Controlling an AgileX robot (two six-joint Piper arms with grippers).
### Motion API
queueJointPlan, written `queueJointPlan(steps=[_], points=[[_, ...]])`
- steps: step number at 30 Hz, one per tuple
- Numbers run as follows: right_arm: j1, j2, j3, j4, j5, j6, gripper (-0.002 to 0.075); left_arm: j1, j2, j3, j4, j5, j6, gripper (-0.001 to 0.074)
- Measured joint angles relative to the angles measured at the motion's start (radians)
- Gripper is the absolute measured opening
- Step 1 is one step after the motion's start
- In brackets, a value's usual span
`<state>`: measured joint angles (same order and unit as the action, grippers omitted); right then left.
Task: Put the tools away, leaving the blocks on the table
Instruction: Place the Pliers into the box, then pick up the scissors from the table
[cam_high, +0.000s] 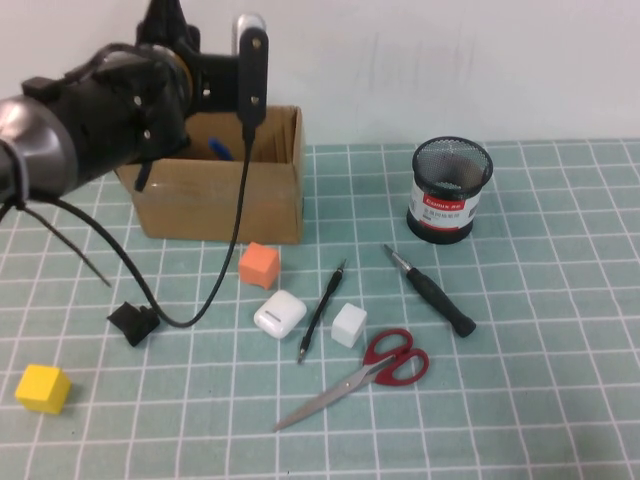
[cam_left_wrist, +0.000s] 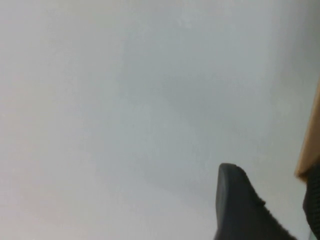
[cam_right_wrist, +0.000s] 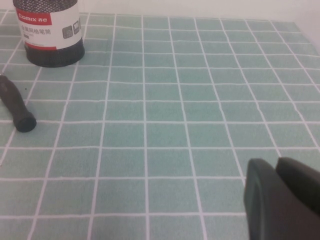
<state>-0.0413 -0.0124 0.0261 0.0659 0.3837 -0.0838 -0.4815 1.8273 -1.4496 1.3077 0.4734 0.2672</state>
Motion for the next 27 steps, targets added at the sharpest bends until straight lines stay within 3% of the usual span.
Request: queueJointPlan(steps=[5, 13, 20, 27], points=[[0.0, 0.0, 0.0, 0.0, 0.0, 0.0, -0.0007, -0.049, -0.08, 0.0, -0.14, 0.085, -0.006, 0.0258], [0.0, 0.0, 0.0, 0.0, 0.0, 0.0, -0.0008, -0.14, -0.196, 0.0, -0.551, 0.238, -0.019, 0.0217], [0.0, 0.0, 0.0, 0.0, 0.0, 0.0, -0.0007, -0.248, -0.219, 0.0, -0.881, 0.459, -0.174, 0.0213], [0.0, 0.0, 0.0, 0.0, 0.0, 0.0, -0.0007, -0.323, -0.21, 0.0, -1.248, 0.556, -0.146, 0.0213]])
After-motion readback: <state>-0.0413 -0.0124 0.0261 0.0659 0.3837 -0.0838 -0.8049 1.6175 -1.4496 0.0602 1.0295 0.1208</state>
